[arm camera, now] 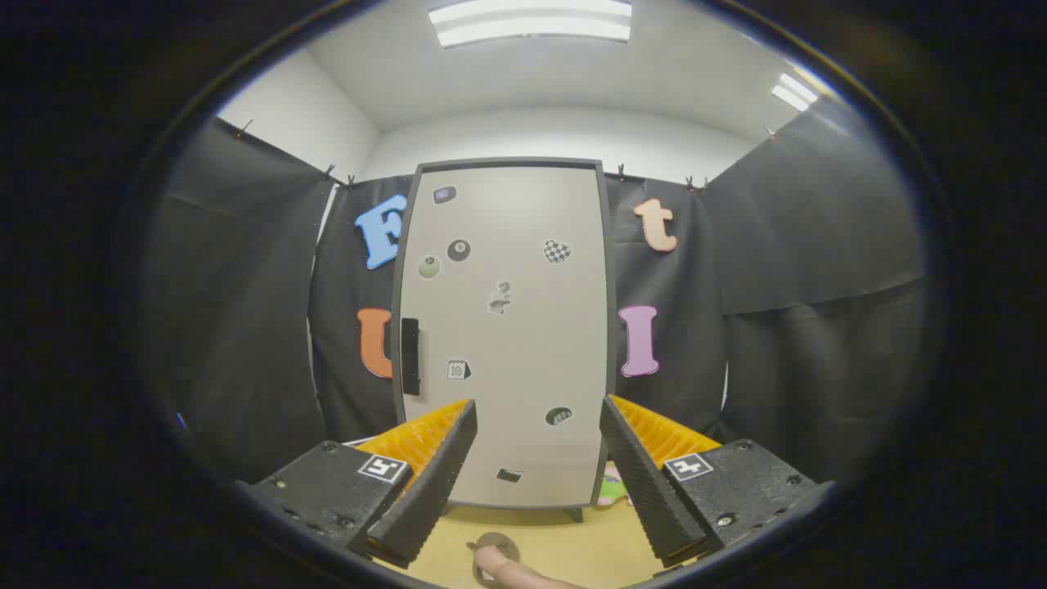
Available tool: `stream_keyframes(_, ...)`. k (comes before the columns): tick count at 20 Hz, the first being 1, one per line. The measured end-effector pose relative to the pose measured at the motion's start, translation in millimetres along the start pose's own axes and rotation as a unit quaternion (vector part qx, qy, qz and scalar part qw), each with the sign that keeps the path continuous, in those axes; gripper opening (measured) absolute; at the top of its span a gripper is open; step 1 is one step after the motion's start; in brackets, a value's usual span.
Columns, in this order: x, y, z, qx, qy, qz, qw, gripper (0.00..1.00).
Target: Open the shoe cabinet door, grab the shoes and put them into the shoe cabinet, then close the shoe cabinet door.
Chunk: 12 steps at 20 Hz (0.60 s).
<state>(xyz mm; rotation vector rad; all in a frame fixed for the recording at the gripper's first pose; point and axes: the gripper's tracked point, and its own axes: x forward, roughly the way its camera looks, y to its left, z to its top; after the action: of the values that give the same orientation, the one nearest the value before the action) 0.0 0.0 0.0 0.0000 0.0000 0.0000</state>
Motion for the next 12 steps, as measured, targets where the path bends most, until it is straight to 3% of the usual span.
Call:
stream_keyframes(7, 17.0, -3.5, -13.9, -0.007, -0.010, -0.034, 0.999, 0.99)
stream_keyframes(12, 44.2, 7.3, -49.0, -0.006, 0.033, -0.038, 0.999, 0.99)
